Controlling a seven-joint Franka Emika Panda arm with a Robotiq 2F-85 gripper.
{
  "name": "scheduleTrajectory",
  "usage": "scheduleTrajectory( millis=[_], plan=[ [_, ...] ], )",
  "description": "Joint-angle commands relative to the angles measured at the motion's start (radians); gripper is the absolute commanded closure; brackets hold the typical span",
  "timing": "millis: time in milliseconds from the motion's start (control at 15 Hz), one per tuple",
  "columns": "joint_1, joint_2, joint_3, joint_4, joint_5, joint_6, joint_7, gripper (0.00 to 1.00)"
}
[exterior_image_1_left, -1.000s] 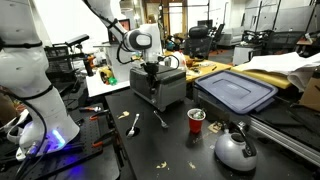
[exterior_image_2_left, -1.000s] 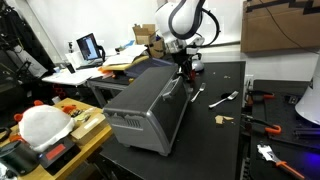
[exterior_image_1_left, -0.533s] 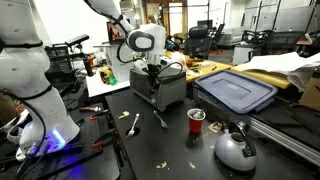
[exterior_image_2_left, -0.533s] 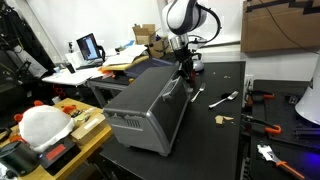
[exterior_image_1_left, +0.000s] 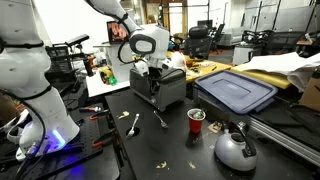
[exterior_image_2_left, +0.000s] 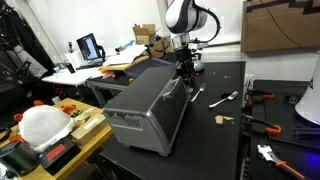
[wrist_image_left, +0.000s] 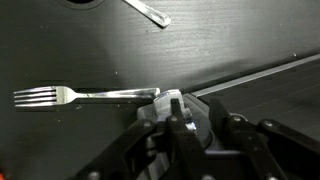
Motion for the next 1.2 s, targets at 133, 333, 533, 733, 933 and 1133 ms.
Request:
scheduleTrajectory(
  millis=[133, 333, 533, 733, 933, 1133],
  plan=[
    [0.062, -0.023, -0.004, 0.013, -0.134, 0.038, 0.146, 0.19],
    [0.083, -0.051, -0.008, 0.008, -0.245, 0.039, 0.228, 0.00],
    [0.092, -0.074, -0.005, 0.009, -0.303, 0.032, 0.264, 0.00],
    [0.086, -0.071, 0.000, 0.004, -0.267, 0.023, 0.238, 0.00],
    [0.072, -0.070, -0.005, -0.012, -0.218, 0.019, 0.219, 0.00],
    [0.060, -0.082, -0.009, -0.037, -0.158, 0.022, 0.204, 0.00]
  ],
)
